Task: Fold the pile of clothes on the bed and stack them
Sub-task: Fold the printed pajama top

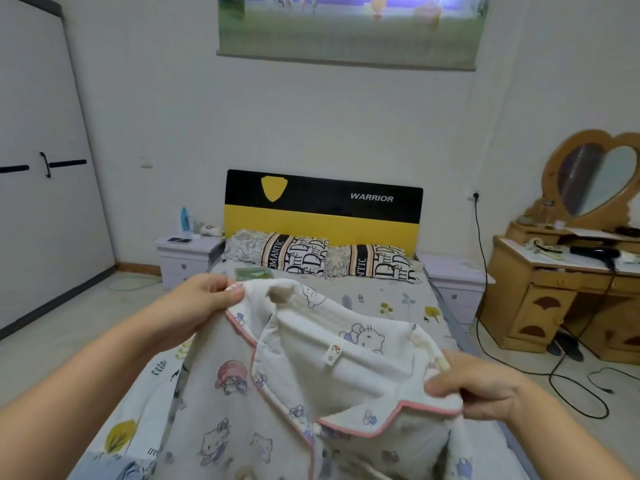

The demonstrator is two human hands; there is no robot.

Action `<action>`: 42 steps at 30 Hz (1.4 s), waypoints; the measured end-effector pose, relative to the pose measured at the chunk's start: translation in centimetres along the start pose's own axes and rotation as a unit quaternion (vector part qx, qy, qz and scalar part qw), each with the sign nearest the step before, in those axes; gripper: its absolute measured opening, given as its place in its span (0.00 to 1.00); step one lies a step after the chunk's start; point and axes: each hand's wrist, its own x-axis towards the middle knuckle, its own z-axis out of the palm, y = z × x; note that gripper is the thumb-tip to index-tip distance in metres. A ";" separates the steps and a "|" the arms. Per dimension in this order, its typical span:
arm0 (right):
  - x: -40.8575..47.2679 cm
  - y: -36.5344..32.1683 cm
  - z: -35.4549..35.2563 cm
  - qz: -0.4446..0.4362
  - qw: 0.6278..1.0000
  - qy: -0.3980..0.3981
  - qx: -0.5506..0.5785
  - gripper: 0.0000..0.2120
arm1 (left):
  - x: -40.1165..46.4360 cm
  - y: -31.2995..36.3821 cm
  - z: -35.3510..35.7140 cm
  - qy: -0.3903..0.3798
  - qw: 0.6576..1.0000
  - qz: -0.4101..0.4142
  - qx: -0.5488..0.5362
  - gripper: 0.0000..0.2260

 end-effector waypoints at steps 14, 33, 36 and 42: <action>2.0 5.4 0.3 -0.072 0.945 0.228 -0.224 0.20 | 0.7 -2.6 0.5 0.130 0.972 0.078 0.183 0.09; 0.8 4.4 -2.3 -0.213 0.823 0.373 -0.372 0.13 | -0.8 -11.7 2.2 0.106 0.981 0.026 0.159 0.10; 0.0 4.1 -1.4 -0.247 0.757 0.403 -0.451 0.13 | -2.1 -10.5 3.3 0.188 0.960 0.037 0.203 0.08; -2.4 2.1 0.7 -0.245 0.723 0.388 -0.516 0.14 | -5.9 -6.6 3.5 0.246 0.943 0.028 0.221 0.06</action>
